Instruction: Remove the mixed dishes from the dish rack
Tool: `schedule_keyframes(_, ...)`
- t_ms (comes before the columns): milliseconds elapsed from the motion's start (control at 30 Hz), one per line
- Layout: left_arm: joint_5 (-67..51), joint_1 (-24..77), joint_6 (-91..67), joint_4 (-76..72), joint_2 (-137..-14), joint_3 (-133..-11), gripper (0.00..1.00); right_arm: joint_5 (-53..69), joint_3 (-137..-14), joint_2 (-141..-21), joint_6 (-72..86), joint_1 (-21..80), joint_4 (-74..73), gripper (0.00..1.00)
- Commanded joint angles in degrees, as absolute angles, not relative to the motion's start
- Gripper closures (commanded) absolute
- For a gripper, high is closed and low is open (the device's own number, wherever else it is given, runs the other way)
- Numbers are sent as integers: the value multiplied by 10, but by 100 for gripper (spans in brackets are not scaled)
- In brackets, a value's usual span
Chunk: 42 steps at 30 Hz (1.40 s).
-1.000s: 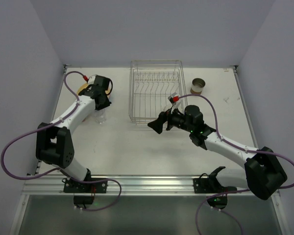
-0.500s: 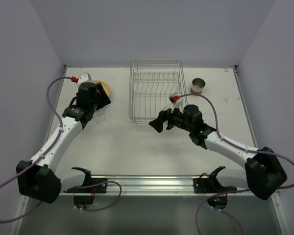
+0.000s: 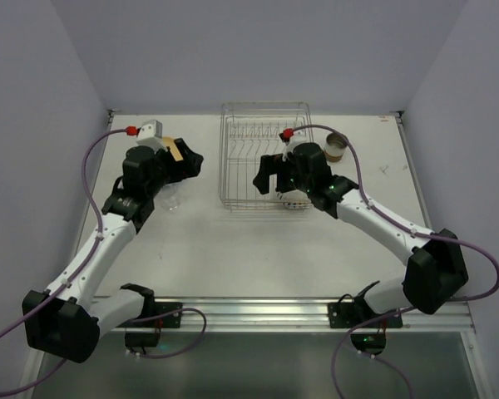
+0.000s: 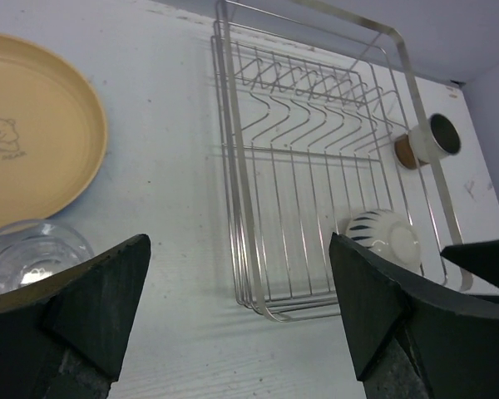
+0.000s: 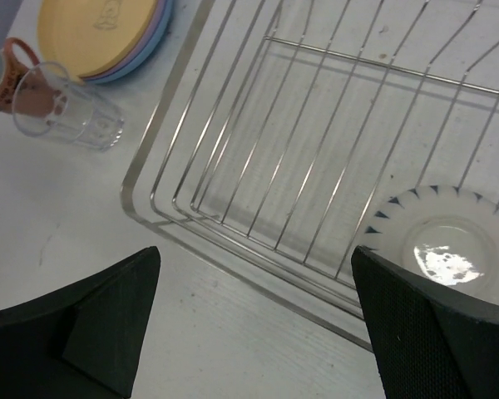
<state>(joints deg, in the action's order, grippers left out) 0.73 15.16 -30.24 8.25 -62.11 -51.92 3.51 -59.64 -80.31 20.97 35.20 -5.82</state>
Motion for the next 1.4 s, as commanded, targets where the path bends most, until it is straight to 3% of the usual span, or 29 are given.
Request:
schedule_keyframes(0,-90,154,-271,-2,-606,-500,6,-60,-689,-846,207,350,-197,1)
schedule_keyframes(100,-125,154,-274,-33,-606,-490,0,-111,-759,-888,215,350,-297,1)
schedule_keyframes(300,-170,154,-273,-54,-620,-483,0,-149,-810,-937,215,337,-368,1)
schedule_keyframes(900,-222,154,-263,-89,-636,-471,0,-178,-841,-1056,221,296,-386,1)
schedule_keyframes(1367,-235,154,-262,-101,-657,-468,0,89,-815,-1057,261,301,-288,1)
